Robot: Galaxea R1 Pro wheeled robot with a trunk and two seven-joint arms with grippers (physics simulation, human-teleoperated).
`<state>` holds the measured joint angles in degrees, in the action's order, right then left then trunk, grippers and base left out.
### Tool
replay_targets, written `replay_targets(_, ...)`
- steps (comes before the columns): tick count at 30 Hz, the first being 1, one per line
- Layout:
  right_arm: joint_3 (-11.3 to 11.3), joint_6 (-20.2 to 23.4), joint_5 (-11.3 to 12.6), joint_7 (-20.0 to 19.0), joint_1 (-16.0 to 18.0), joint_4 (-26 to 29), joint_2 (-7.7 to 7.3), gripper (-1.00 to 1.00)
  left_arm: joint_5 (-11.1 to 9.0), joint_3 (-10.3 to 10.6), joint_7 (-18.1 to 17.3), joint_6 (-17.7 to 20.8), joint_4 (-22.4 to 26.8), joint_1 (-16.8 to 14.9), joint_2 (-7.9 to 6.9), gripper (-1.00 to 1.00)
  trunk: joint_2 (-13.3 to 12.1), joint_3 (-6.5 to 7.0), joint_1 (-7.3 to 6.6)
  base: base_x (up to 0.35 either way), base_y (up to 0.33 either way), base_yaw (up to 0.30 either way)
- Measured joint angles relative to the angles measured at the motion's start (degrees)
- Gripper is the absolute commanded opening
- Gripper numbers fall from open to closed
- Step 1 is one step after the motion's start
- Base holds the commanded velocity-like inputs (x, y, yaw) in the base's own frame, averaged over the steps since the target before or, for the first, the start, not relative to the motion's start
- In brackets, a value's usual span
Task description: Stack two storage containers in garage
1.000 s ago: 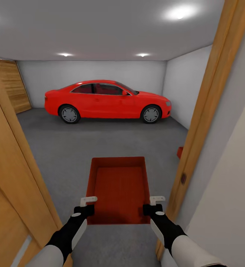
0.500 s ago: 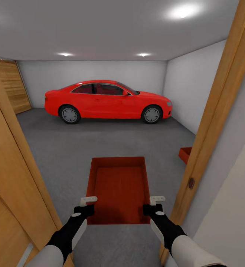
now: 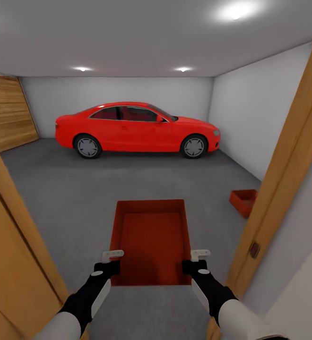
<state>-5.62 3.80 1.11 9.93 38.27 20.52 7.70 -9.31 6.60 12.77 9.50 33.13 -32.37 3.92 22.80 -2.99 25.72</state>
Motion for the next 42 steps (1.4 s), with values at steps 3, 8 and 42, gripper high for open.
replay_targets(3,-0.01,0.00,-0.02,0.00,0.02,0.00,0.00,-1.00,0.00,-0.03,0.00,-0.04,-0.01,0.00,0.01,-1.00,0.00,0.00,0.00,0.311,0.000,0.000)
replay_targets(8,0.01,0.00,-0.01,0.00,-0.02,0.00,0.00,-1.00,-0.02,0.02,0.01,-0.03,-0.05,0.00,0.01,-1.00,0.00,0.00,0.00,0.292,0.000,0.000)
replay_targets(42,0.01,0.00,0.00,0.00,-0.02,0.00,0.00,-1.00,0.06,-0.06,0.00,-0.03,-0.06,0.00,0.03,-1.00,0.00,0.00,0.01,0.171,0.000,0.000)
